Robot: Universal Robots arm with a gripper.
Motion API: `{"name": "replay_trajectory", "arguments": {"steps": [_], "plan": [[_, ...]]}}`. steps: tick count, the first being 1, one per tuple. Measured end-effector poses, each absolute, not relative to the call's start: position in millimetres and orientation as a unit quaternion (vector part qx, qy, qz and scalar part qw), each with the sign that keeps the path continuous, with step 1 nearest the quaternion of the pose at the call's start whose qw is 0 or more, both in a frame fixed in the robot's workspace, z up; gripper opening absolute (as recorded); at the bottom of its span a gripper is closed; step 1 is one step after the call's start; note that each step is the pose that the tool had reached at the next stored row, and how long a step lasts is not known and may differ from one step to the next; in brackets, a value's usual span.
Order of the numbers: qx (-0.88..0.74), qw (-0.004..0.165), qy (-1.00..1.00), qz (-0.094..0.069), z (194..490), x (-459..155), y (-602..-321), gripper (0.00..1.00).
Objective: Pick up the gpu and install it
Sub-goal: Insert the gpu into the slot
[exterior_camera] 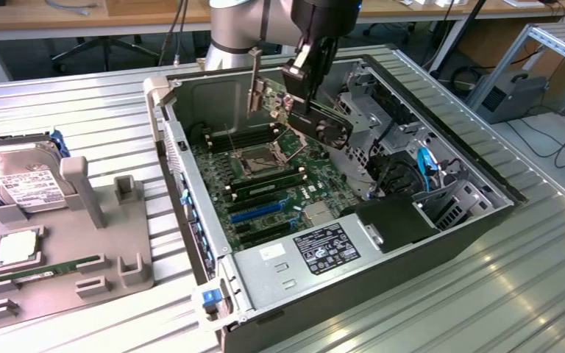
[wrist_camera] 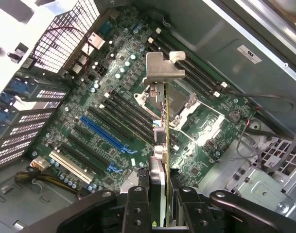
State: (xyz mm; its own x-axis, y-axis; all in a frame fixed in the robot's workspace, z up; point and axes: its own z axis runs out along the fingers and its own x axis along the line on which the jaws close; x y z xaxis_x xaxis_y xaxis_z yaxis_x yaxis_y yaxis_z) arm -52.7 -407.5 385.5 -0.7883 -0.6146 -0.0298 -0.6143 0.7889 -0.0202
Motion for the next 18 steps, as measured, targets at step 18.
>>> {"name": "replay_trajectory", "arguments": {"steps": [18], "plan": [[-0.351, 0.017, 0.936, -0.004, 385.5, -52.7, -407.5, 0.27]]}}
